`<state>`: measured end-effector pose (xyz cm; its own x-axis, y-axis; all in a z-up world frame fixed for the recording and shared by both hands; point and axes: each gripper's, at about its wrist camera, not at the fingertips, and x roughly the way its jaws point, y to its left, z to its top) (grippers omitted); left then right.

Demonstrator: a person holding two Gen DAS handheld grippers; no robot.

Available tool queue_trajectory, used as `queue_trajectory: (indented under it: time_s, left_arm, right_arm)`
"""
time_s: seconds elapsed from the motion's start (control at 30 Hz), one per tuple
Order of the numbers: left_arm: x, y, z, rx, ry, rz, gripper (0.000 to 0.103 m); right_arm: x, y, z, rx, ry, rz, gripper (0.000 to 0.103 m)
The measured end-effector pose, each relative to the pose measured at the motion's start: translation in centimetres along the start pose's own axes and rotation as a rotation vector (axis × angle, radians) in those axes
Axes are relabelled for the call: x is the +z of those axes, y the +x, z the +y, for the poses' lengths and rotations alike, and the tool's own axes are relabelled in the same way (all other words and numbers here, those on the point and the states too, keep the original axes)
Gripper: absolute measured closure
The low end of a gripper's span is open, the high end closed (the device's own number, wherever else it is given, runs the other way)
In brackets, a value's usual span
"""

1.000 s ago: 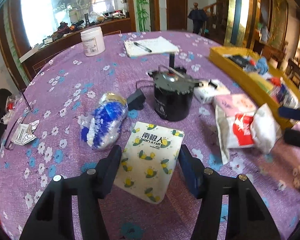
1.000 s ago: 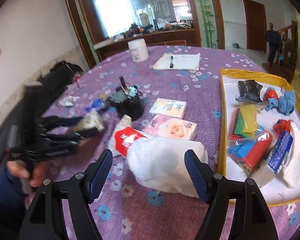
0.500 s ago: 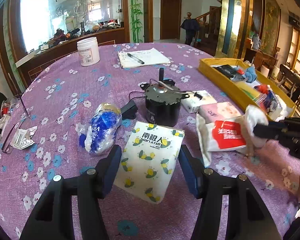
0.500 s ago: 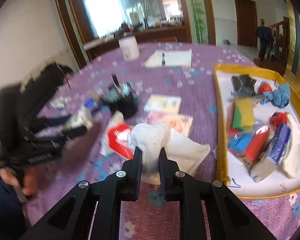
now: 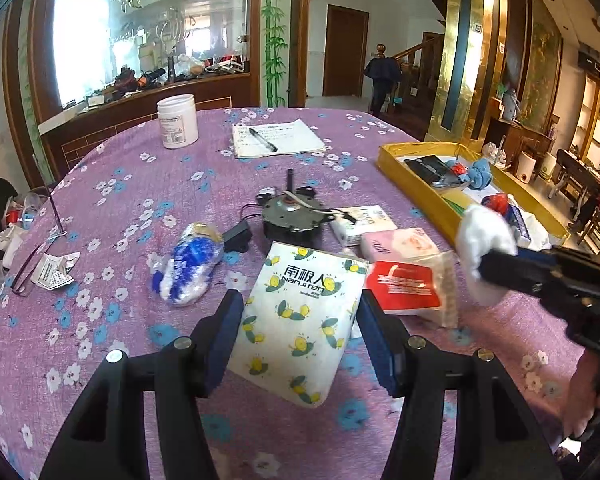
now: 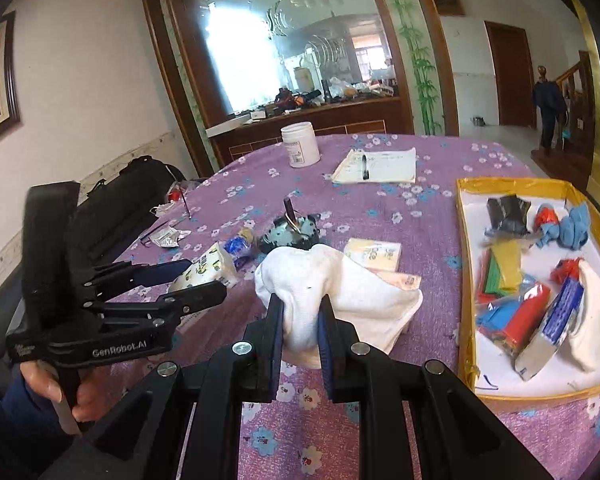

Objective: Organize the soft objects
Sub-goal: 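Carry the tissue pack and white towel over the tray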

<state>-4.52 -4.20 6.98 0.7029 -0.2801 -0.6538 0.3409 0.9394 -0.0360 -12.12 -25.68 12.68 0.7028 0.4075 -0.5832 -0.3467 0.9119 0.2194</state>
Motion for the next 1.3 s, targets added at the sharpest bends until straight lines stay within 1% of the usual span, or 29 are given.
queue_trajectory:
  time_s: [0.2, 0.53, 1.3]
  left_arm:
    - [0.2, 0.4, -1.7, 0.009, 0.028, -0.001, 0.045]
    - [0.3, 1.0, -3.0, 0.072, 0.058, -0.004, 0.045]
    - [1.3, 0.6, -6.0, 0.093, 0.131, -0.033, 0.045]
  right_arm:
    - [-0.2, -0.5, -1.0, -0.007, 0.02, -0.009, 0.086]
    - [-0.3, -1.0, -1.6, -0.003, 0.034, -0.018, 0.086]
    - [0.2, -3.1, -3.6, -0.023, 0.085, -0.065, 0.086]
